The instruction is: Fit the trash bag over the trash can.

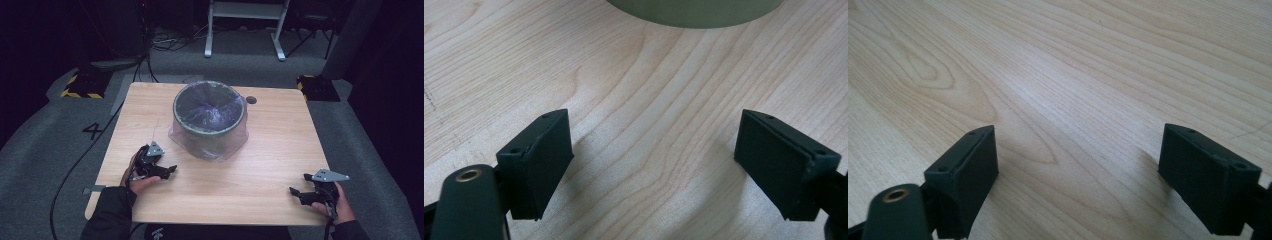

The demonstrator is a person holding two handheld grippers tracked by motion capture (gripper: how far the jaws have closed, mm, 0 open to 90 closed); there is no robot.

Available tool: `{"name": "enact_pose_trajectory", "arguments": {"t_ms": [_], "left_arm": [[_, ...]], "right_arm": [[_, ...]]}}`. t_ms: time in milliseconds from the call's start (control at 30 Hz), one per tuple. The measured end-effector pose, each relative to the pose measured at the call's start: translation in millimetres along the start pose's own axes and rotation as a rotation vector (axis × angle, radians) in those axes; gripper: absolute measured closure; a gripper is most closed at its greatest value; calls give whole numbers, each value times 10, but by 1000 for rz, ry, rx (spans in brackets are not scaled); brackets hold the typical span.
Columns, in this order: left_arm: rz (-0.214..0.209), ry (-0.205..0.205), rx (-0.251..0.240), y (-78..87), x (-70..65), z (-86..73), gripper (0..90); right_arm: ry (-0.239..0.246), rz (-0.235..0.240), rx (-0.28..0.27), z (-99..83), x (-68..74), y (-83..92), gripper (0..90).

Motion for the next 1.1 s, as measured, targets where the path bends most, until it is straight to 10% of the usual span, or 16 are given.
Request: {"name": "enact_pose_trajectory", "arguments": {"t_ms": [1100], "left_arm": [[-10,-3,1,-11,-2,11,141]], "right_arm": [[-4,-2,4,18,-16,-18,138]]}}
Point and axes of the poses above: each handheld gripper's, and its own axes: y roughly backward along the jaws, z roughly out of its top, x roughly to its left, the point moved 5 cm from there along -y, roughly forward along the jaws, and after that the axes turned 11 degrees about x, right-handed, at the moved point
